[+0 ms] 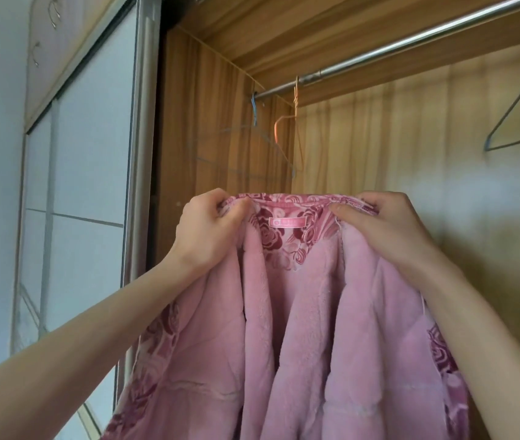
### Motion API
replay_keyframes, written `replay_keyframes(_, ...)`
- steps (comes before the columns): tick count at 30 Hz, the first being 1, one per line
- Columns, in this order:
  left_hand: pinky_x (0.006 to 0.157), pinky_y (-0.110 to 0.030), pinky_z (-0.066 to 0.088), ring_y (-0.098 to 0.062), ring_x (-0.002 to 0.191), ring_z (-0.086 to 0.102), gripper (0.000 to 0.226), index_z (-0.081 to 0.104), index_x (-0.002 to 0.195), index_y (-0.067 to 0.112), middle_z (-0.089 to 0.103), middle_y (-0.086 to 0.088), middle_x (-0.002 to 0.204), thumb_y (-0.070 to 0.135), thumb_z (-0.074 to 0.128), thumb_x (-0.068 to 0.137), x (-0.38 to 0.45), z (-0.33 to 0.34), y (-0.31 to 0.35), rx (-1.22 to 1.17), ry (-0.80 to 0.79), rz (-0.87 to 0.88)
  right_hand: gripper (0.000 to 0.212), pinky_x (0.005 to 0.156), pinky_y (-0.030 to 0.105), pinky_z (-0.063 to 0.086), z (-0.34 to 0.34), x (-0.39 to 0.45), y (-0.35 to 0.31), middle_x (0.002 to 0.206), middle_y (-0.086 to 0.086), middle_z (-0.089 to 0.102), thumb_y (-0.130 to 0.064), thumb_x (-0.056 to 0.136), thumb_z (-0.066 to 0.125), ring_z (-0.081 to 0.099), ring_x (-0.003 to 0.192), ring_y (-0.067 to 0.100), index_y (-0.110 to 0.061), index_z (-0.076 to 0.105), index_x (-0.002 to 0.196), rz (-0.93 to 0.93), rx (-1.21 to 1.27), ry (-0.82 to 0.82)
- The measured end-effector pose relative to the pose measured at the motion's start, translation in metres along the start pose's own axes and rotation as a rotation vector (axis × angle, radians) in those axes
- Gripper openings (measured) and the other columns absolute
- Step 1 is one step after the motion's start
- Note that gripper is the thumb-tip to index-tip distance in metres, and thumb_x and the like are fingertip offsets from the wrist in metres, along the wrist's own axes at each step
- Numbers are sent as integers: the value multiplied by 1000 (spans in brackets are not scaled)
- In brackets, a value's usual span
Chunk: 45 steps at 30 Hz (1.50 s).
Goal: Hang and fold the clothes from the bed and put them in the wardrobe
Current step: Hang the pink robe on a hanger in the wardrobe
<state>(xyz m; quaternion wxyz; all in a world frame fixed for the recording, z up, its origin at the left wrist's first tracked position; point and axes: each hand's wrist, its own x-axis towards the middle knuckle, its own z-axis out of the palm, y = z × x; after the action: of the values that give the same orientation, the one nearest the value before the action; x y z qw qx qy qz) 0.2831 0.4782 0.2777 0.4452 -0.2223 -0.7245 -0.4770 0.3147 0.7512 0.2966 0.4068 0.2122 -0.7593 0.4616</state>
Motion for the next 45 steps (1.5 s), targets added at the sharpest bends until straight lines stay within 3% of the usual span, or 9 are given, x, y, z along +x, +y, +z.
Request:
replay_keyframes(4, 77, -55, 56, -34, 81, 67, 46, 67, 82, 4, 71, -12, 79, 50, 67, 90, 20, 6, -16, -43, 5, 3, 42, 71, 36, 37, 8, 19, 8, 77, 27, 62, -37, 88, 80, 52, 73, 16, 3, 70, 87, 11, -69, -24)
replay_keyframes(7, 76, -55, 56, -28, 73, 66, 40, 67, 79, 8, 70, -9, 75, 46, 69, 92, 34, 9, -32, -67, 2, 17, 29, 71, 33, 40, 13, 29, 12, 71, -4, 67, -43, 86, 78, 58, 70, 8, -14, 76, 84, 70, -169, -110)
replay_keyframes(13, 72, -54, 57, -31, 75, 66, 34, 67, 78, 8, 69, -9, 74, 38, 73, 95, 71, 11, -47, -105, -9, 84, 16, 66, 11, 49, 27, 57, -6, 79, -16, 75, -40, 85, 83, 68, 75, 0, -31, 80, 97, 224, -340, -286)
replay_keyframes(18, 67, -36, 49, -19, 77, 65, 27, 66, 78, 21, 68, 7, 74, 43, 72, 93, 96, 22, -54, -41, -75, 185, 48, 82, 30, 62, 57, 112, -51, 95, -3, 75, -60, 97, 61, 68, 80, 9, -20, 70, 122, 218, -108, 130)
replay_keyframes(21, 66, -35, 47, -19, 79, 65, 27, 67, 82, 21, 69, 6, 77, 45, 70, 93, 103, 33, -63, -20, -105, 210, 60, 75, 31, 59, 85, 157, -86, 97, 1, 79, -75, 95, 47, 73, 89, 13, -25, 57, 126, 348, -163, 165)
replay_keyframes(29, 67, -37, 50, -23, 79, 64, 32, 65, 82, 19, 68, 5, 75, 49, 68, 93, 114, 52, -76, -65, -161, 256, 21, 44, 16, 48, 139, 220, -94, 56, -5, 65, -23, 108, 50, 55, 47, 6, -14, 61, 92, 550, -292, 169)
replay_keyframes(32, 71, -41, 53, -23, 82, 65, 33, 65, 83, 20, 69, 5, 78, 52, 67, 93, 116, 53, -79, -73, -174, 270, 20, 51, 21, 45, 145, 229, -86, 82, 3, 59, -13, 107, 48, 57, 73, 14, -6, 61, 121, 464, -348, 311)
replay_keyframes(36, 71, -42, 52, -25, 83, 65, 35, 63, 83, 22, 68, 6, 78, 55, 66, 94, 116, 53, -80, -59, -181, 269, 20, 76, 30, 44, 132, 224, -75, 106, 9, 57, -10, 106, 51, 55, 95, 24, -5, 55, 125, 284, -551, 387)
replay_keyframes(45, 73, -47, 54, -27, 80, 63, 38, 59, 82, 20, 65, 4, 73, 56, 65, 94, 112, 54, -89, -42, -169, 286, 23, 50, 22, 42, 94, 133, -19, 73, -1, 56, -17, 105, 45, 51, 52, 10, -12, 67, 108, 102, -257, 365)
